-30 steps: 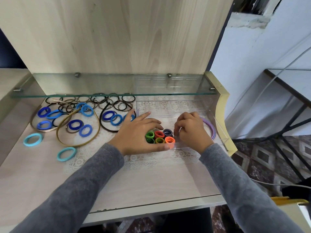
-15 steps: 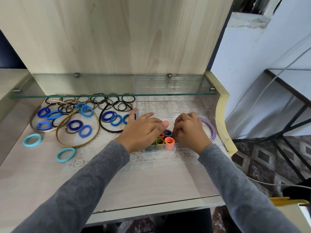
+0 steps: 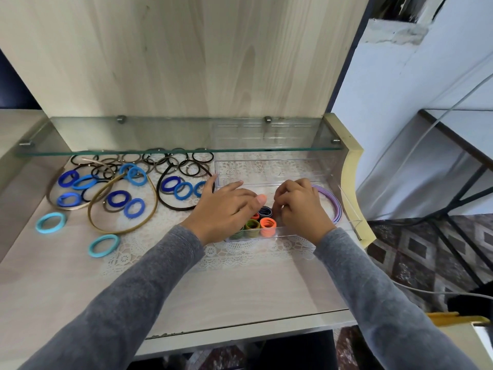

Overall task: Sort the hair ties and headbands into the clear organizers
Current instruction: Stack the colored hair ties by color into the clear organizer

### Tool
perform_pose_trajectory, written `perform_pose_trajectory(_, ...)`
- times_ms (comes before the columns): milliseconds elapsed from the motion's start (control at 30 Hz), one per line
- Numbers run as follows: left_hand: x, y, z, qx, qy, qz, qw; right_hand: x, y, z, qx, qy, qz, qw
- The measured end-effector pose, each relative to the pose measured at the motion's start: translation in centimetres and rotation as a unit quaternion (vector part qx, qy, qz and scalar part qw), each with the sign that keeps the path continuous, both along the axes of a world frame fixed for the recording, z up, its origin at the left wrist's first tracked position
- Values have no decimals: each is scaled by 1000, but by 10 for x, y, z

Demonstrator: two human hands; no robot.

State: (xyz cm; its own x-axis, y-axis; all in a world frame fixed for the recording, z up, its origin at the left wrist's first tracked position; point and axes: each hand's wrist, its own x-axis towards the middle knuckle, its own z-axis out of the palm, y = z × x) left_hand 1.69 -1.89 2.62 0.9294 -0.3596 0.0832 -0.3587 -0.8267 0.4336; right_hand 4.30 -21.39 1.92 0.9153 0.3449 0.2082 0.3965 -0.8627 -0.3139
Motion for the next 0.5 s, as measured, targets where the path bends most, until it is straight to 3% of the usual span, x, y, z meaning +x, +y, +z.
perform_pose_trajectory(300, 1, 13, -8, -24, -10, 5, 1000, 2, -1, -8, 49, -39, 4, 998)
perform_pose_trajectory(500, -1, 17, -12, -29, -11, 5, 999, 3, 2, 0, -33, 29, 52, 998)
